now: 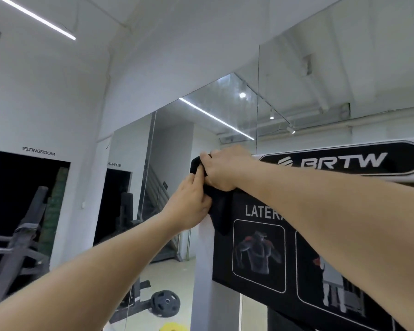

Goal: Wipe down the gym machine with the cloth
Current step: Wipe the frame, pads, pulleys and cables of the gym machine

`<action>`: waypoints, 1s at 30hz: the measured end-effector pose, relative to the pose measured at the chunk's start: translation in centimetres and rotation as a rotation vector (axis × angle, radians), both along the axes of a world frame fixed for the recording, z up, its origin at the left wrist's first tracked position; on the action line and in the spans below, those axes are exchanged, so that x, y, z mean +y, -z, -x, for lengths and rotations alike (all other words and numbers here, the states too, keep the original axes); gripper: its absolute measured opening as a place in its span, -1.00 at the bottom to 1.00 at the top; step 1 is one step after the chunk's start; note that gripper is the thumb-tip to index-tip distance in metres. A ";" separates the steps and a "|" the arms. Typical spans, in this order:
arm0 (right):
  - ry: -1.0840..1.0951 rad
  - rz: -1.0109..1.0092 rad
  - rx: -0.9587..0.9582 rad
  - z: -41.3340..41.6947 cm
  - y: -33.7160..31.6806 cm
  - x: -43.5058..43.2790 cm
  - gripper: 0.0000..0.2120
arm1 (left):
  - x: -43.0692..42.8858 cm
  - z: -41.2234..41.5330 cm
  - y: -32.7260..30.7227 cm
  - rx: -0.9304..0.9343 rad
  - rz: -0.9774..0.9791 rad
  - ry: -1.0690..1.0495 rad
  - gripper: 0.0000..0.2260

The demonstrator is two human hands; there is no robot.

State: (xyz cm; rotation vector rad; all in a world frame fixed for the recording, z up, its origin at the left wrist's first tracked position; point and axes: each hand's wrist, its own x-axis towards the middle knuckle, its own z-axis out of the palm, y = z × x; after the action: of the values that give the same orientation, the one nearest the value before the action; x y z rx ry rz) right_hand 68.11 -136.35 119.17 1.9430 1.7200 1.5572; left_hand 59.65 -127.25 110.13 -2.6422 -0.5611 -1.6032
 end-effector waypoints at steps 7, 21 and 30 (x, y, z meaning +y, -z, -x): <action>0.014 -0.069 -0.135 0.1 2.3 1.1 -0.41 | -0.2 -0.6 -0.5 -0.265 0.167 0.031 -0.66; -0.066 -0.067 -0.011 0.0 10.9 -2.9 -0.44 | -3.3 1.2 5.4 -0.047 0.237 -0.069 -0.80; 0.069 -0.035 -0.008 1.5 11.5 -1.3 -0.37 | -1.9 1.0 5.2 -0.012 0.197 -0.035 -0.74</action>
State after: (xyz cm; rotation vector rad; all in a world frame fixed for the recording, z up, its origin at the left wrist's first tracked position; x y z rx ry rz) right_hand 66.62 -137.67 107.65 1.9871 1.6157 1.5790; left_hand 58.61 -129.15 104.98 -2.7418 -0.8003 -1.6343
